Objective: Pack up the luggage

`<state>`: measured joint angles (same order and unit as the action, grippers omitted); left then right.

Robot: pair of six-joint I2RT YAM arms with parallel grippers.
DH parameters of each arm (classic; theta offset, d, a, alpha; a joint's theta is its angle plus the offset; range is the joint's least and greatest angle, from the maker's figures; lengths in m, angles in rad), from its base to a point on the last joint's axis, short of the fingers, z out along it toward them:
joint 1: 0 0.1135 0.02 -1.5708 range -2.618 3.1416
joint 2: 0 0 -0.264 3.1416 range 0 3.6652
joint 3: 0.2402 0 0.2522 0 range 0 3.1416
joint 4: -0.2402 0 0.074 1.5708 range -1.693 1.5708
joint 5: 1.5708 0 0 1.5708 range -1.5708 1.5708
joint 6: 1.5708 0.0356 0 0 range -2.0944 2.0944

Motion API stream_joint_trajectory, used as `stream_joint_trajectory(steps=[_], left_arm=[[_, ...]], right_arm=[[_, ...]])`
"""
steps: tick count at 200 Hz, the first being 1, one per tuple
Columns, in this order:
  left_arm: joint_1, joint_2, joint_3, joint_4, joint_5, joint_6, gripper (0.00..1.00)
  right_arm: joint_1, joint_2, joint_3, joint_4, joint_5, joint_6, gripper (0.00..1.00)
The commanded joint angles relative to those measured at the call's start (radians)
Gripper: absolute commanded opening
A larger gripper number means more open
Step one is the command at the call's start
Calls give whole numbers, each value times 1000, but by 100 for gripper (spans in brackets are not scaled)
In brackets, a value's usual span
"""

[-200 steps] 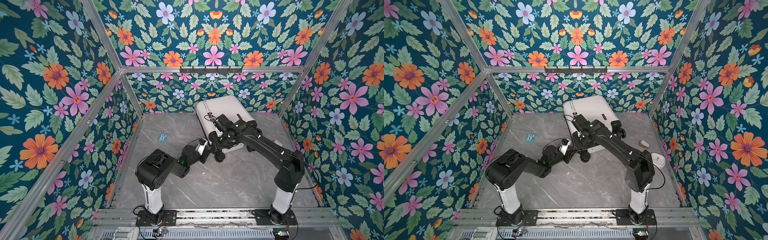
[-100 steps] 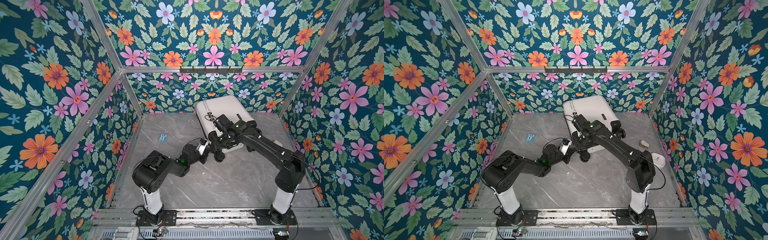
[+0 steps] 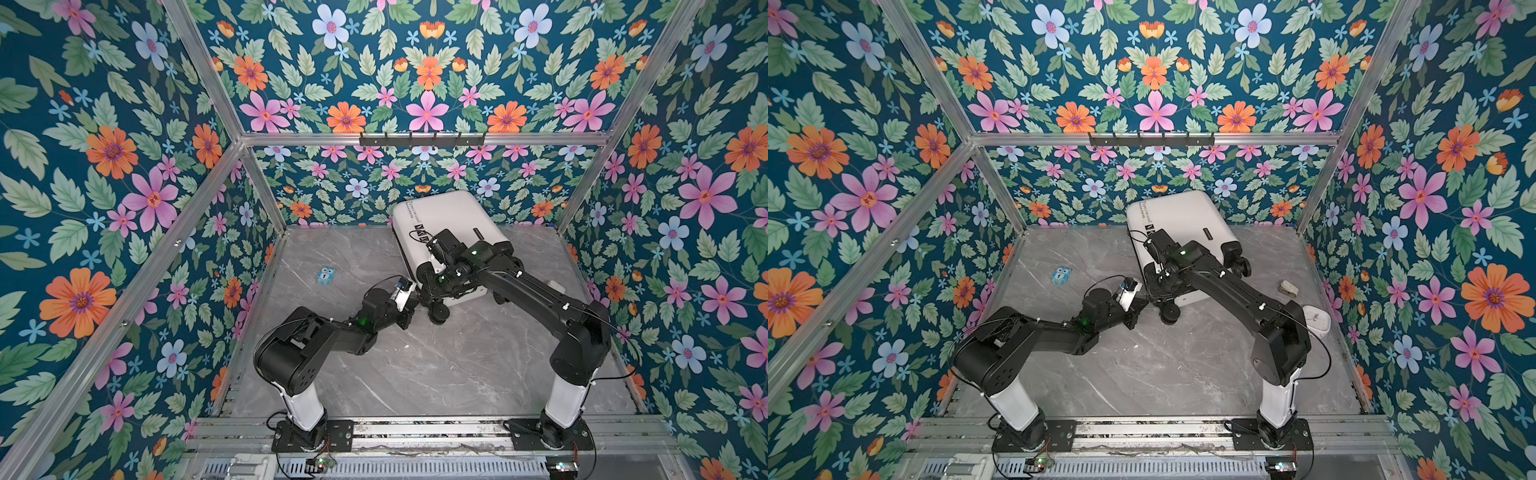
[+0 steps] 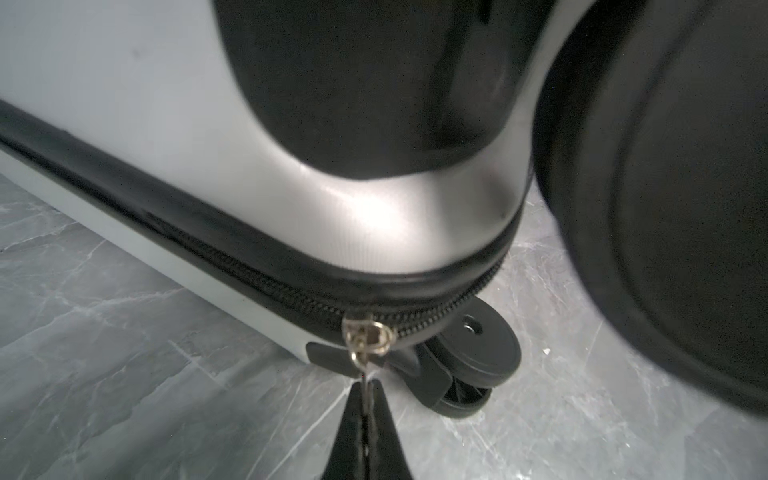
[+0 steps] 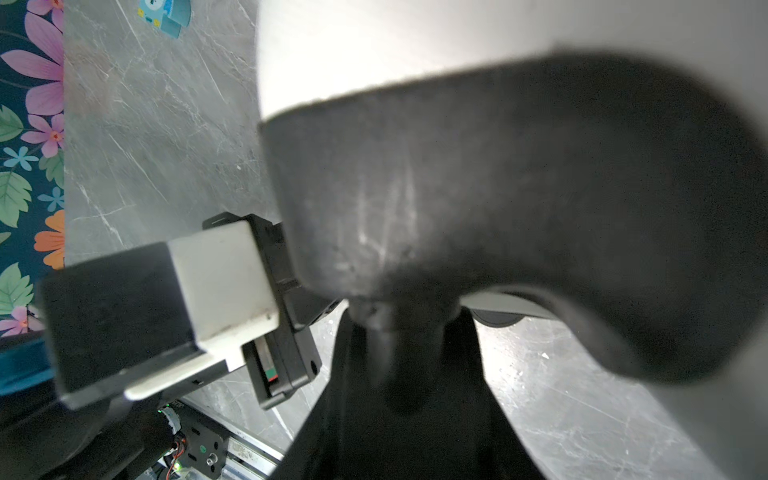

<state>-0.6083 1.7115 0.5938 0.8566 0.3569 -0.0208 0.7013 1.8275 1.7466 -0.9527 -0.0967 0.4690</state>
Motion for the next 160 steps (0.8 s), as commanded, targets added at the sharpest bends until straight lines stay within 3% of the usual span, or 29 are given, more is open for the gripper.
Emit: stream_joint_trajectory(steps=[1, 96, 160], left_arm=[[3, -39, -10, 47, 25, 22, 0], [-46, -113, -16, 1, 33, 42, 0], [-106, -131, 4, -42, 101, 71, 0]], right_arm=[[3, -7, 8, -14, -9, 5, 17], [3, 13, 38, -3, -28, 6, 16], [3, 20, 38, 6, -39, 12, 15]])
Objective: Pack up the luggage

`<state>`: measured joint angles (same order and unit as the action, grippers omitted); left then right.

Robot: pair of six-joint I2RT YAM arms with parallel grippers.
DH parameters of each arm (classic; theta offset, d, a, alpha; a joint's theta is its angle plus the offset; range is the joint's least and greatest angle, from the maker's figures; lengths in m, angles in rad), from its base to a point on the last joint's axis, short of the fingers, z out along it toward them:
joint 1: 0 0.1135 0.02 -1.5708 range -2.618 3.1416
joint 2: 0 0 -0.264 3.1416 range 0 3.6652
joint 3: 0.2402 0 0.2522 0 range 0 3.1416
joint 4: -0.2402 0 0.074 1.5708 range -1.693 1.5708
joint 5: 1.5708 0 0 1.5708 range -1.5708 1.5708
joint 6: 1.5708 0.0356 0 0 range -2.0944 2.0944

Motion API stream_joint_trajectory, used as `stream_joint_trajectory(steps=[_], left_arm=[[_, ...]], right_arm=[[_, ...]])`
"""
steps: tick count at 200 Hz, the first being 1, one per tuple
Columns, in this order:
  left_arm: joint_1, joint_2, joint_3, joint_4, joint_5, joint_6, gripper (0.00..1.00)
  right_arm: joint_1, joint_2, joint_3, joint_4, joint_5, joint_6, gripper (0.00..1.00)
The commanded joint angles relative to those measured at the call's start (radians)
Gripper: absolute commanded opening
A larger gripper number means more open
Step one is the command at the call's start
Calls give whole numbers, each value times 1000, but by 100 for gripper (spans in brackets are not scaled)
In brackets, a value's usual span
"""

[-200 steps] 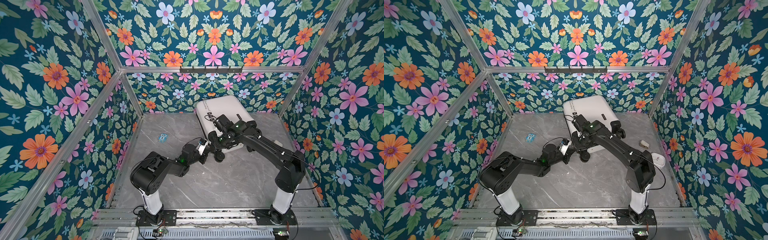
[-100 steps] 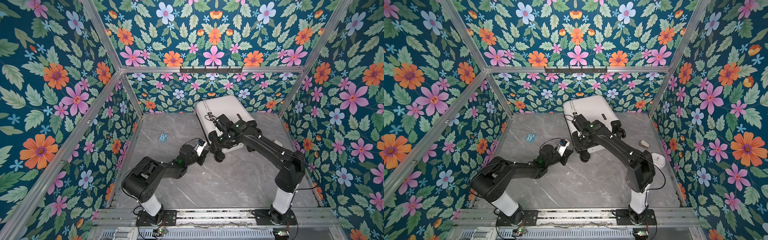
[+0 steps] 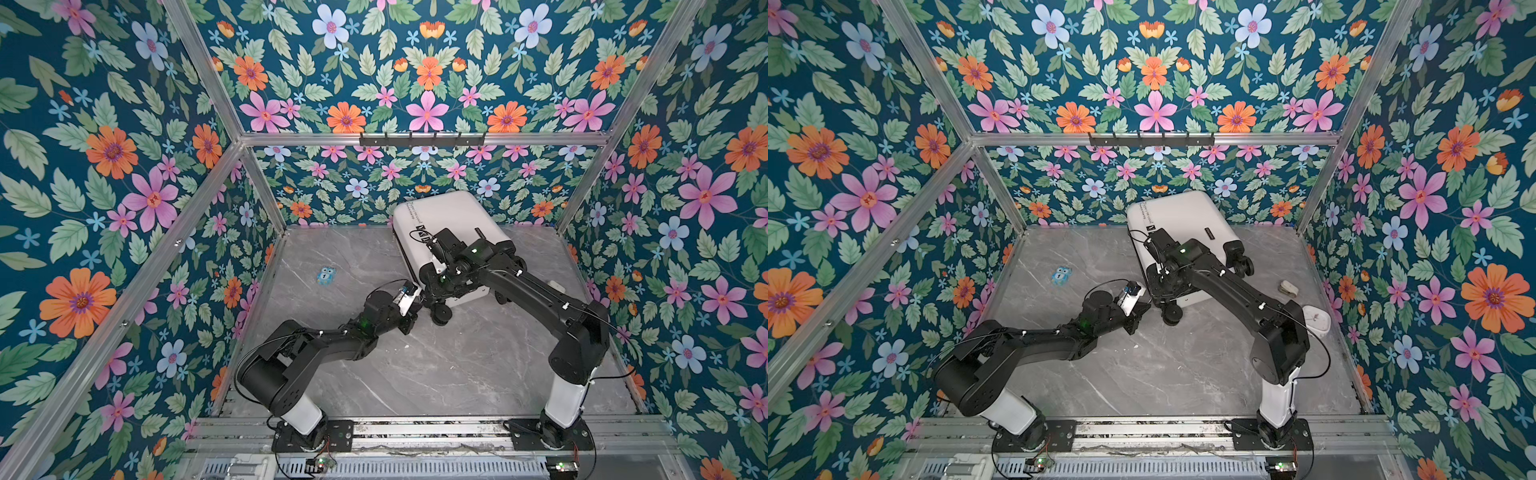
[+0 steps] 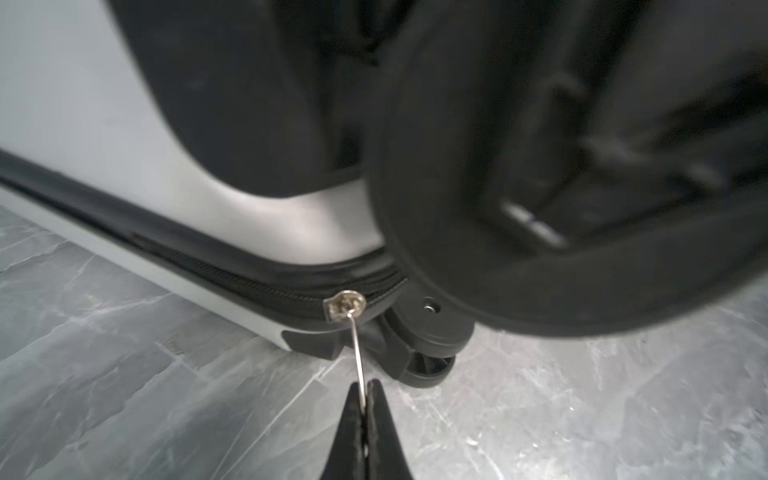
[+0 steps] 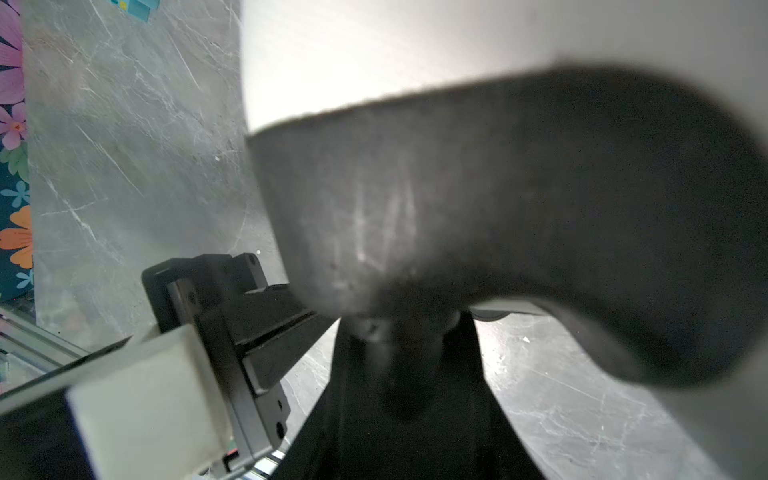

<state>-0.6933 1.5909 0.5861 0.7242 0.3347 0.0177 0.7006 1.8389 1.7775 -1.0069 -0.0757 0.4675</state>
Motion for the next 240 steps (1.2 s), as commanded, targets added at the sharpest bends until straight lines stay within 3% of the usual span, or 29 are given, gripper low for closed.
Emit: stream_joint_trajectory(steps=[1, 80, 89, 127, 155, 188, 240], left_arm=[[-21, -11, 10, 93, 123, 31, 0], [-60, 53, -2, 300, 80, -98, 0], [-61, 52, -9, 313, 58, -106, 0], [-61, 57, -28, 302, -2, -98, 0], [-60, 82, -20, 288, -2, -103, 0], [-60, 96, -13, 290, -2, -108, 0], [-60, 101, -10, 287, -3, -104, 0]], right_arm=[[4, 8, 8, 60, -61, 13, 15], [2, 19, -2, 68, -62, 20, 17], [2, 14, -9, 67, -59, 20, 23], [0, -55, -60, 55, -19, 8, 72], [-27, -152, -116, 48, 5, 0, 89], [-130, -313, -203, 46, 24, -10, 93], [-488, -501, -397, 70, 43, -58, 97]])
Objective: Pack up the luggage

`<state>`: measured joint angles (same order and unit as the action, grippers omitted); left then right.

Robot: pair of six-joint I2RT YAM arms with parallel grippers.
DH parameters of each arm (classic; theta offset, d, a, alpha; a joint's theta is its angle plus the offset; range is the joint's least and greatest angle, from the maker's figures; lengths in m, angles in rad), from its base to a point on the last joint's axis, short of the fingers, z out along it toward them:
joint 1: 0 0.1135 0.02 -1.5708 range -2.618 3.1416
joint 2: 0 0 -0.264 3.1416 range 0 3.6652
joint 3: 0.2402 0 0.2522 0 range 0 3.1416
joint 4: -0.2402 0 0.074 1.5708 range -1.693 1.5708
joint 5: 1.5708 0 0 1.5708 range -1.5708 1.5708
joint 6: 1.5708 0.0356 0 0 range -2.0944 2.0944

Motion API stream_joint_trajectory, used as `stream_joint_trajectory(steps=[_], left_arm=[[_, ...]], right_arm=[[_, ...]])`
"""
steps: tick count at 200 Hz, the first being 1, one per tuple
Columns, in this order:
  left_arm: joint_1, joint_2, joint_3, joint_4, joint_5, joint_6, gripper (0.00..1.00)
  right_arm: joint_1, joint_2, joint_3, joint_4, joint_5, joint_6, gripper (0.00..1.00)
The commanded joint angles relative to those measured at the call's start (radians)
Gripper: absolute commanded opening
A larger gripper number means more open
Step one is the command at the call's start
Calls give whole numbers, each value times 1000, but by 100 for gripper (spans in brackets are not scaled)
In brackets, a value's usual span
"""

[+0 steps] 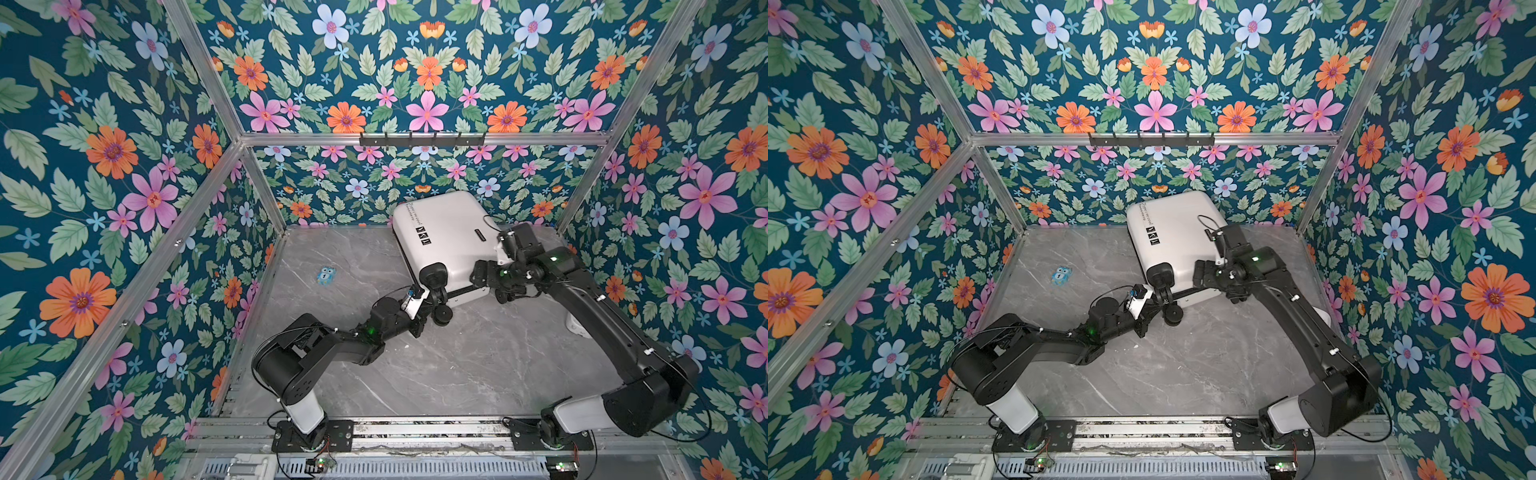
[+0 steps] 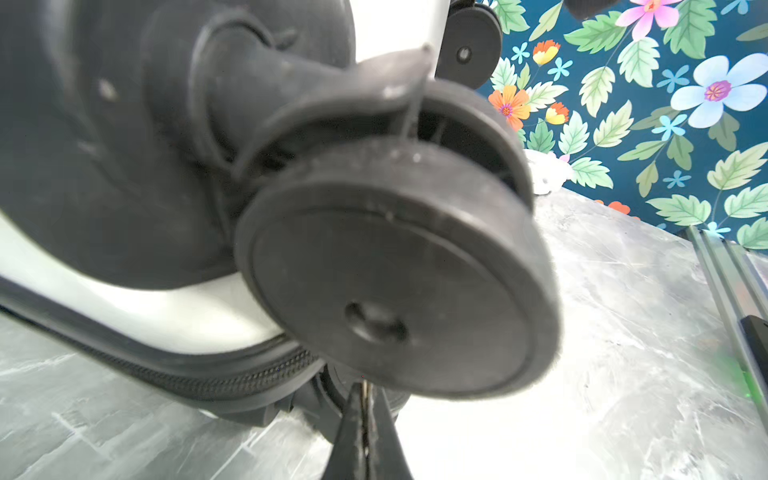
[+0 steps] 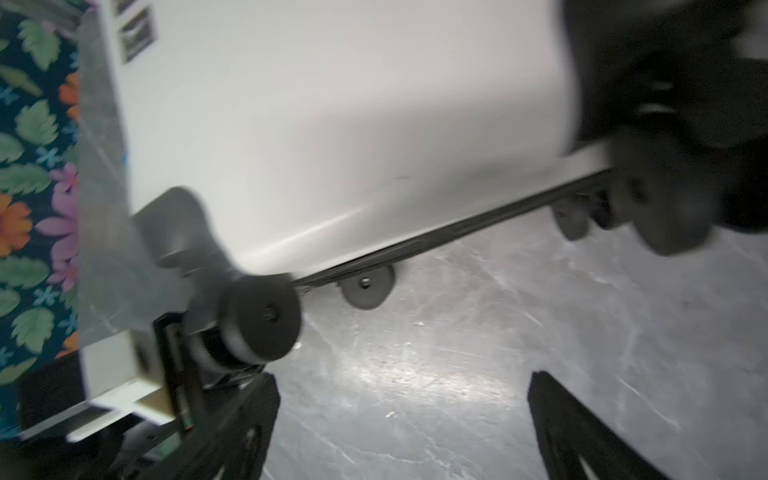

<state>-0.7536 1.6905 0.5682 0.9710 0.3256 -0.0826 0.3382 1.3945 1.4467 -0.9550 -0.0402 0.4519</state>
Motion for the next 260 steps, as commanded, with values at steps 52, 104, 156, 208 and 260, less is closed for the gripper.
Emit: stream_joint_trajectory(steps=[52, 104, 156, 208, 260], left_arm=[[0, 10, 23, 38, 24, 4, 0], [0, 14, 24, 44, 33, 7, 0], [0, 9, 18, 45, 33, 10, 0], [0, 6, 18, 44, 27, 4, 0], [0, -1, 15, 50, -3, -1, 0]], right_arm=[[-285, -31, -153, 96, -57, -124, 97], [-287, 126, -69, 139, -48, -232, 95], [-287, 295, 95, 95, -2, -327, 94], [-286, 351, 151, 84, -61, -369, 71], [-283, 335, 116, 92, -149, -354, 26]])
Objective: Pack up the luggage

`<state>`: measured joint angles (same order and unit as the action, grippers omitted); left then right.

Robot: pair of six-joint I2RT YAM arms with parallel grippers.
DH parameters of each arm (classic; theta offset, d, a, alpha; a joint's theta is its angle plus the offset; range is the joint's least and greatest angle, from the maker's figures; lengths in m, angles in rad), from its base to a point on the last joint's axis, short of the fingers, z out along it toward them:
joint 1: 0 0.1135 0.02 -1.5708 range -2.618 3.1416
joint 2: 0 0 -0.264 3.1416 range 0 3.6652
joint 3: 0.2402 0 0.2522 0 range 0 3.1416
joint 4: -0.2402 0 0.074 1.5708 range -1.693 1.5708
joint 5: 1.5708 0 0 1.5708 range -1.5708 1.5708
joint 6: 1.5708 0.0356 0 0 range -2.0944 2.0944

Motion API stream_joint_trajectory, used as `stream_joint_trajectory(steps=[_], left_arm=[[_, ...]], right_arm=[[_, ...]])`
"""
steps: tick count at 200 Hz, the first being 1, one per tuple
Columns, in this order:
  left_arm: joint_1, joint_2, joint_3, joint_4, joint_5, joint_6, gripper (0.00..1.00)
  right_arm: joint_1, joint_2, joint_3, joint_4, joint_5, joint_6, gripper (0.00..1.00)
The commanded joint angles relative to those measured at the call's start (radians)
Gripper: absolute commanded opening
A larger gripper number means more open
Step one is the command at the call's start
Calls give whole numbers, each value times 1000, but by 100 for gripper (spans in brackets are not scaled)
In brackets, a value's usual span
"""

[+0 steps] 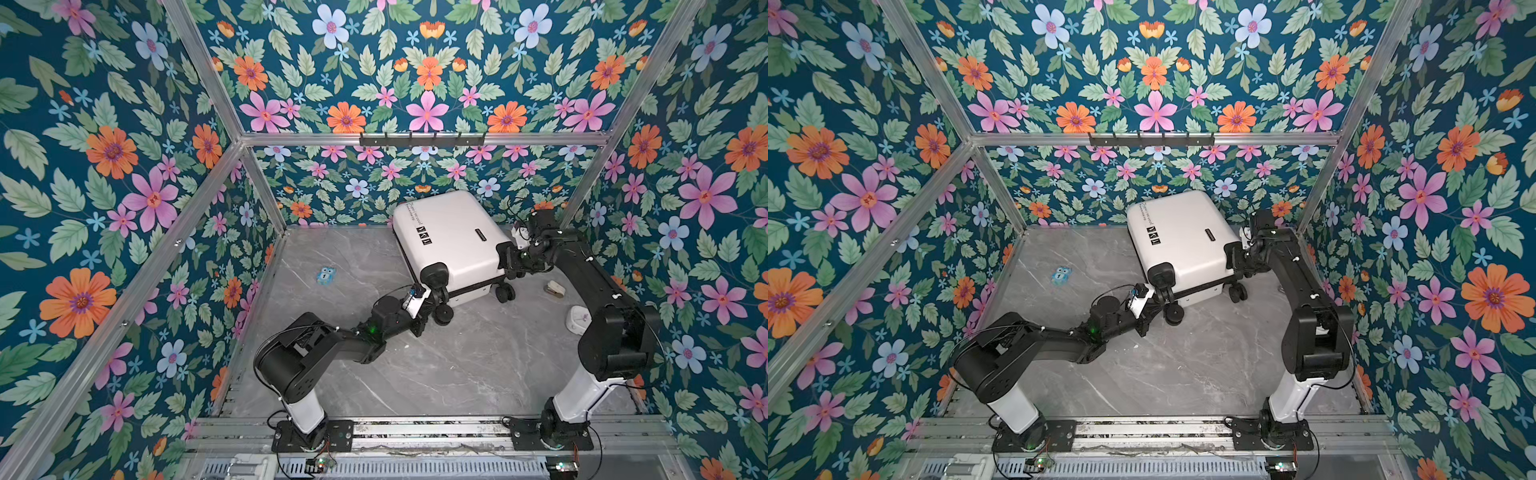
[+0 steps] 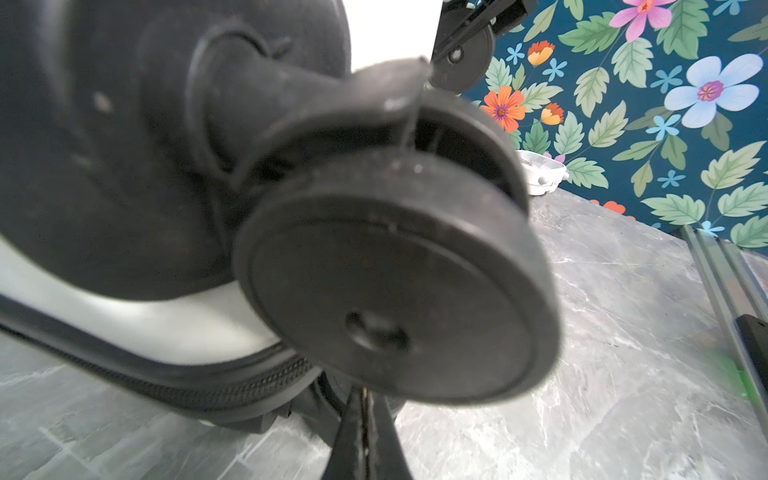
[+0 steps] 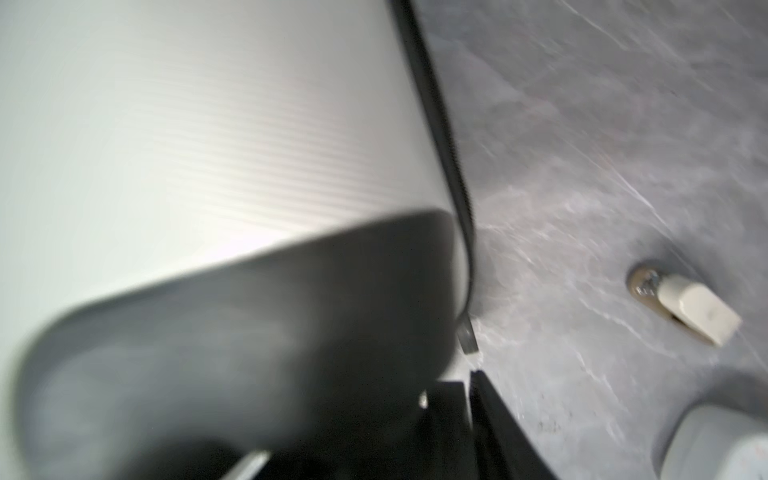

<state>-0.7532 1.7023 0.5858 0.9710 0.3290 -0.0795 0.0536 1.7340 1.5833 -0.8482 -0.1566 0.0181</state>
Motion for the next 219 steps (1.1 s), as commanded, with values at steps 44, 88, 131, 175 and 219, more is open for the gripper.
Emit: stream_joint_trajectory(steps=[44, 88, 131, 175, 219], left_arm=[[-5, -47, -34, 52, -51, 3, 0], [-24, -82, -59, 36, -93, 9, 0], [-51, -110, -68, 7, -127, 15, 0], [-72, -119, -72, 0, -151, 17, 0], [-85, -117, -60, -8, -156, 18, 0]], right_arm=[[58, -37, -87, -11, -38, 134, 11], [102, -64, -159, 25, -84, 205, 0], [163, -103, -174, 38, -116, 254, 0], [241, -126, -161, 39, -140, 299, 0], [361, -118, -119, 27, -128, 332, 0]])
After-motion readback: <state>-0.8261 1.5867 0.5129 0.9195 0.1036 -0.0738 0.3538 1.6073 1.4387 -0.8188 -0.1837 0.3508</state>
